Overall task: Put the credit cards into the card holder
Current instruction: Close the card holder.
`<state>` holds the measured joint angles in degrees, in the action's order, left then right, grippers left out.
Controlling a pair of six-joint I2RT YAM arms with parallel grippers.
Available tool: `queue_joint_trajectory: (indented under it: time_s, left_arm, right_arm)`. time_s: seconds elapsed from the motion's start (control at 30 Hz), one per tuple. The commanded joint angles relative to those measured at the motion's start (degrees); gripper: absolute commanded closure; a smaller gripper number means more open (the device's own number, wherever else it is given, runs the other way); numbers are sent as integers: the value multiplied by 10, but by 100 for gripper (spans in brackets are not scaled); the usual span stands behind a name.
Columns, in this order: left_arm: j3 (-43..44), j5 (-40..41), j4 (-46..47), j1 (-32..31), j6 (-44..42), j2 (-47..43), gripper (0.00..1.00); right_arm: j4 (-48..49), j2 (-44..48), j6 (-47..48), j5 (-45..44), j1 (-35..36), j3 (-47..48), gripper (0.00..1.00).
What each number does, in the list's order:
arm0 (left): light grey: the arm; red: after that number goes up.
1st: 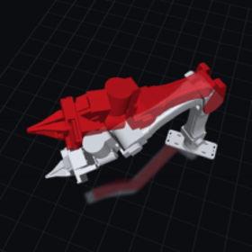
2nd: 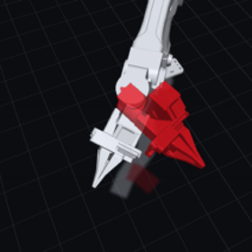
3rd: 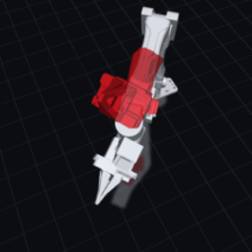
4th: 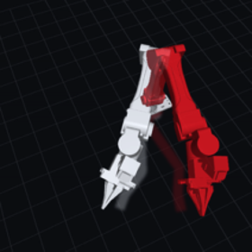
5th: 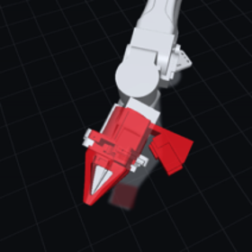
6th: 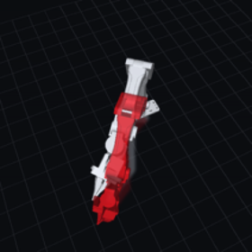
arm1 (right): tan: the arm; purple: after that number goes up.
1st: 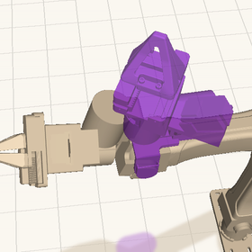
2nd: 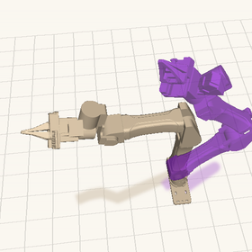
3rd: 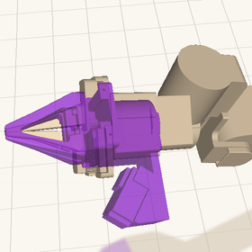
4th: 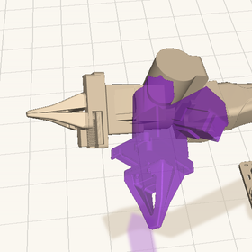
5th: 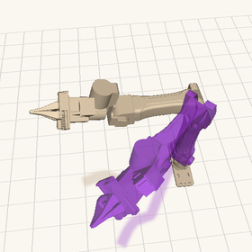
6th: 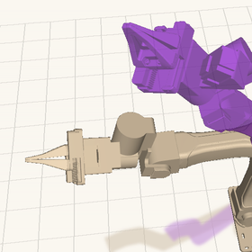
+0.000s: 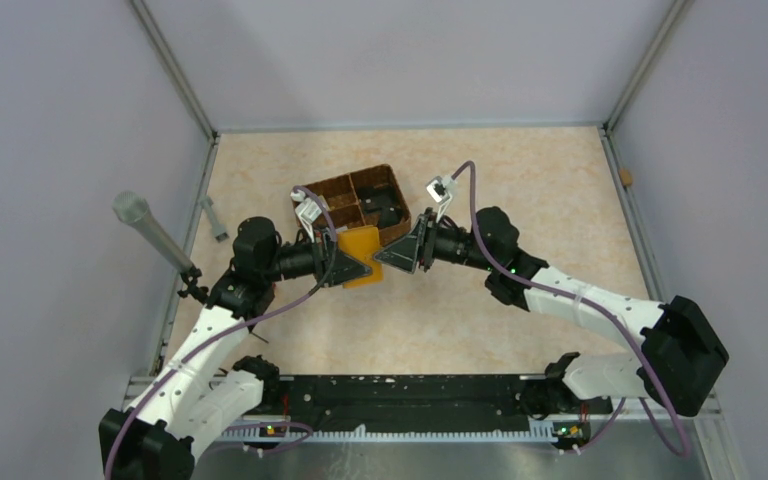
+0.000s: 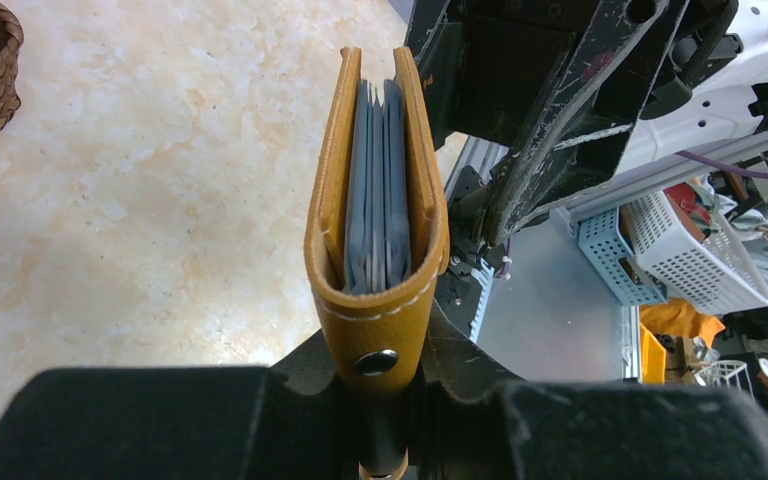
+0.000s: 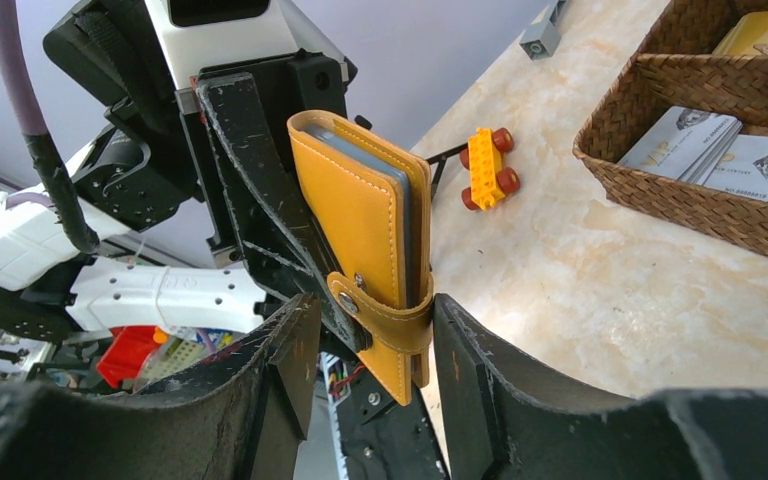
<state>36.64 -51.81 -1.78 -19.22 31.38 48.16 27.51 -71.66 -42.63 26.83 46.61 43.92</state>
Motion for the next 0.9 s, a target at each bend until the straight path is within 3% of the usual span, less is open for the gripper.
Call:
queue_joint_trajectory:
  time_s: [0.0,0.87]
  left_arm:
    - [25,-2,20,2,-6,0,100]
    - [24,-4,20,2,-4,-1,100]
  right_arm:
    - [28,9,1,6,7,7,53]
    - [11,-22,11,-13,19,28,61]
